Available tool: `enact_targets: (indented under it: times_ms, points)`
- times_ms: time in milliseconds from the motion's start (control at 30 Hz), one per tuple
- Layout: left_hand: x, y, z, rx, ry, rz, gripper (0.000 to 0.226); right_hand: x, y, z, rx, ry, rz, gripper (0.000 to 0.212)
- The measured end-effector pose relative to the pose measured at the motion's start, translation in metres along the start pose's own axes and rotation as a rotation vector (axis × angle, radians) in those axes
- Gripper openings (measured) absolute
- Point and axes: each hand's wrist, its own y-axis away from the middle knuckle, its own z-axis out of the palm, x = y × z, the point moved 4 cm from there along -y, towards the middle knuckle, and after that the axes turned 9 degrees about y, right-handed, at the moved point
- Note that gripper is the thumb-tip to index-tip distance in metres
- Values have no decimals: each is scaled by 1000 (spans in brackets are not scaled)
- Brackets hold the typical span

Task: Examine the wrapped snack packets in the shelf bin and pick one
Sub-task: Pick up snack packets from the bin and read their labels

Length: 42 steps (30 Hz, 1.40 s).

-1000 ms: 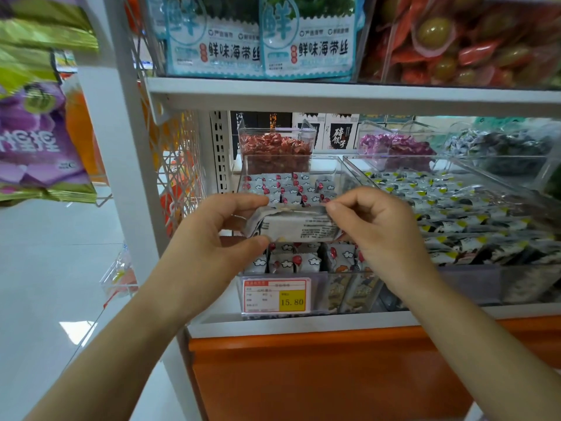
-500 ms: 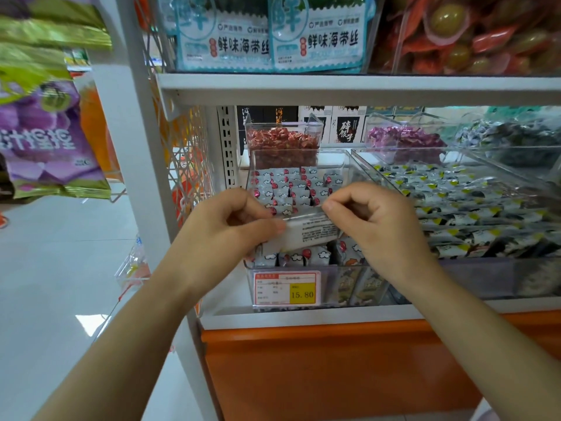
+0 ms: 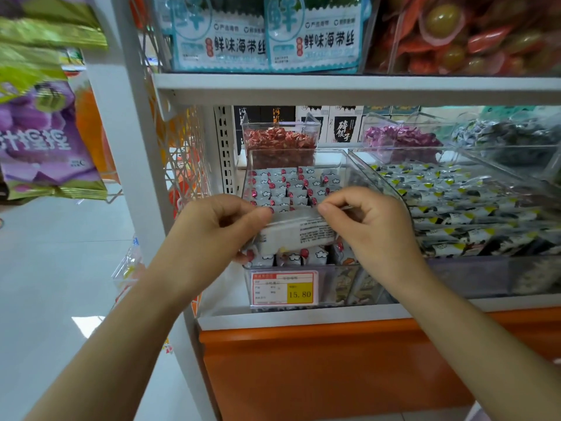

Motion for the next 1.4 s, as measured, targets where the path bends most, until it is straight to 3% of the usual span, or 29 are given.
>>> enact_targets:
  times_ms: [100, 300, 467, 633, 733, 800, 867, 1000, 1067, 1167, 1233, 1400]
  points:
    - [-3, 0, 4, -56, -35, -12, 20, 3, -3, -2, -29, 67, 23, 13]
    - [-1, 1, 5, -67, -97, 46, 24, 13, -9, -8, -358, -93, 179, 15]
    - [1, 1, 9, -79, -64, 73, 27, 15, -13, -13, -401, -169, 175, 17]
    - [-1, 1, 9, -11, -84, 101, 22, 18, -13, -8, -316, -171, 155, 17]
    - [-1, -2, 6, 87, -80, 117, 17, 18, -11, -3, -251, -371, 203, 9]
    - [0, -6, 3, 159, -36, 128, 16, 15, -11, 0, -246, -410, 196, 27]
    - [1, -11, 2, 204, -16, 133, 14, 12, -13, 1, -197, -271, 124, 40]
    - [1, -22, 5, 267, -104, 139, 20, 14, -19, 2, -26, -252, 131, 28]
    - [0, -27, 5, 289, -294, 180, 29, 21, -23, -1, 44, -264, 207, 21]
    - [-10, -32, 11, 125, -762, 172, 38, 31, -28, -1, 75, -281, 275, 27]
    - [-24, -32, 15, 9, -926, 85, 42, 32, -31, 3, 62, -298, 275, 24]
    - [-37, -26, 16, -28, -928, 81, 38, 25, -38, 16, 77, -261, 228, 21]
